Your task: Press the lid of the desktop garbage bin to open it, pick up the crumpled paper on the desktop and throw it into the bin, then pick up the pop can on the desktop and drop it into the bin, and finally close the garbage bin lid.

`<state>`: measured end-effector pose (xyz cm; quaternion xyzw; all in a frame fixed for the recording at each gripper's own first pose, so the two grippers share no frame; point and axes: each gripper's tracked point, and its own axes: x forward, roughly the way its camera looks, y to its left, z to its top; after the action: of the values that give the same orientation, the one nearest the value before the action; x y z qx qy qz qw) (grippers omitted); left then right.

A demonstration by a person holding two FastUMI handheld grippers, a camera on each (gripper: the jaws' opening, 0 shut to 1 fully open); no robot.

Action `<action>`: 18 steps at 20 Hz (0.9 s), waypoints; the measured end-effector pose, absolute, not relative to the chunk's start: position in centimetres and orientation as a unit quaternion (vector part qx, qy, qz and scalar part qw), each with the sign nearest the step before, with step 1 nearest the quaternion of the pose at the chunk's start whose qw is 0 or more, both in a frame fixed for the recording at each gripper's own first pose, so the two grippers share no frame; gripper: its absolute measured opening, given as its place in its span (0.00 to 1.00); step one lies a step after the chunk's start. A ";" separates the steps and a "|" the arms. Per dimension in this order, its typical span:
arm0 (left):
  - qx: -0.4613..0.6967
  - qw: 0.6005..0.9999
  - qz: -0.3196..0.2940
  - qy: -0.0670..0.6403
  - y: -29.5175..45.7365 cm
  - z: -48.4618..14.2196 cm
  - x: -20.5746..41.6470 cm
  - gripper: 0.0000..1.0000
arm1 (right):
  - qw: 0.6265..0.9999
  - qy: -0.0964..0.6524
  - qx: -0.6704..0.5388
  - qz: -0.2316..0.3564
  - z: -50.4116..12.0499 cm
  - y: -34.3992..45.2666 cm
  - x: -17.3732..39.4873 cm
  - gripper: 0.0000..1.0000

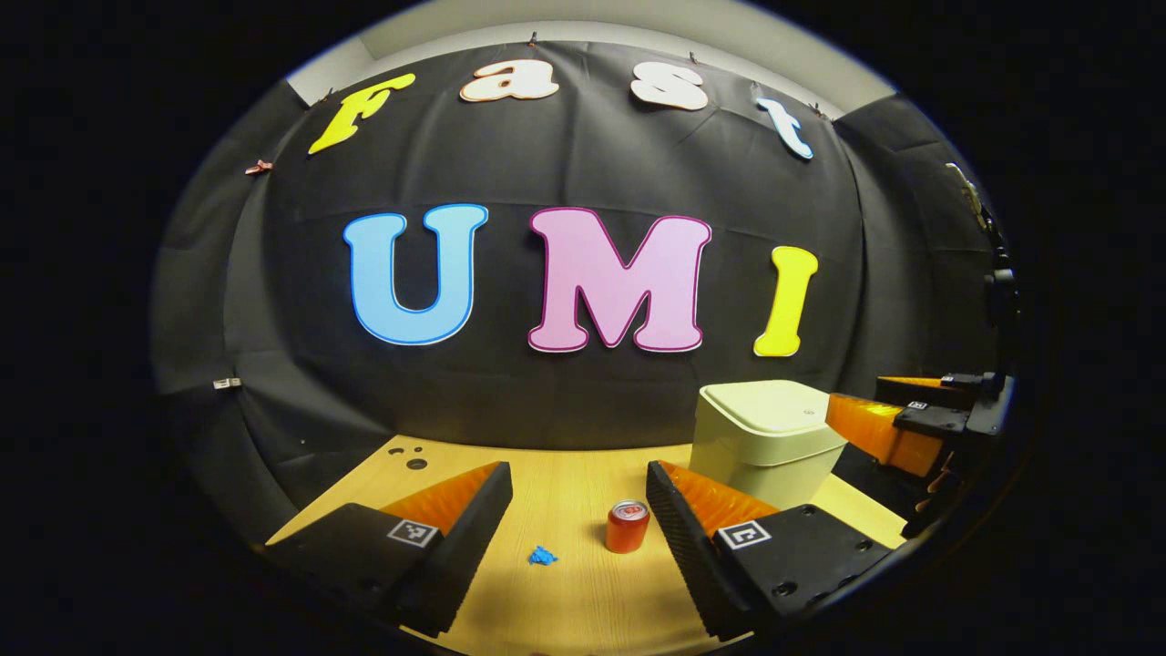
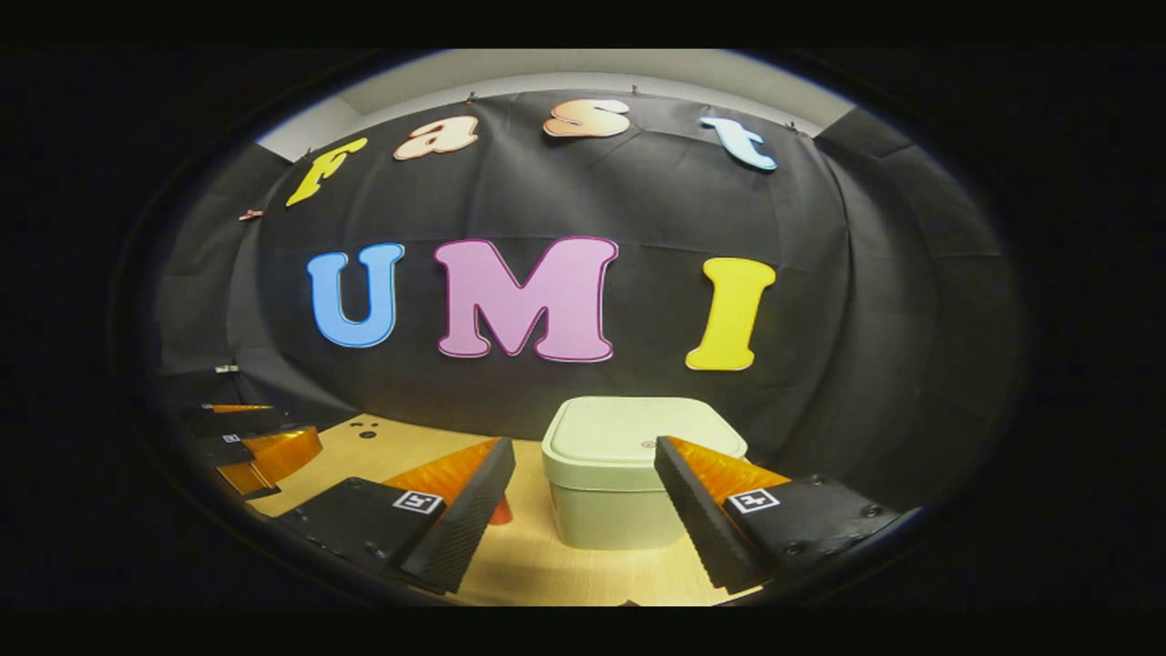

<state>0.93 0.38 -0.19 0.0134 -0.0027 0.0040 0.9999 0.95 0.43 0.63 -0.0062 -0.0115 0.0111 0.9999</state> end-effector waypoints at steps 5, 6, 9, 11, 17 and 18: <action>0.015 1.000 0.002 0.000 0.2 -0.4 0.9 0.96 | 1.000 -0.015 -0.014 0.013 0.9 0.5 0.9 0.95; 0.016 1.000 0.002 0.001 0.2 -0.4 0.8 0.96 | 1.000 -0.015 -0.014 0.017 0.9 0.6 0.9 0.94; 0.016 1.000 -0.002 0.000 0.1 -0.3 0.9 0.96 | 1.000 -0.013 -0.018 0.022 1.1 1.0 0.9 0.87; 0.018 1.000 -0.003 0.001 0.0 -0.4 0.9 0.96 | 0.999 -0.008 -0.018 0.031 0.8 1.4 0.8 0.74; 0.022 1.000 -0.007 0.001 -0.1 -0.6 0.9 0.96 | 0.999 -0.001 -0.016 0.034 0.7 1.5 0.9 0.39; 0.022 1.000 -0.008 0.001 -0.1 -0.6 0.9 0.96 | 0.999 -0.004 -0.017 0.031 0.9 1.5 0.9 0.29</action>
<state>0.88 -0.13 -0.62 0.0220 0.0015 -0.0075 0.9997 0.91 1.47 0.86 -0.0174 -0.0036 0.0306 0.9994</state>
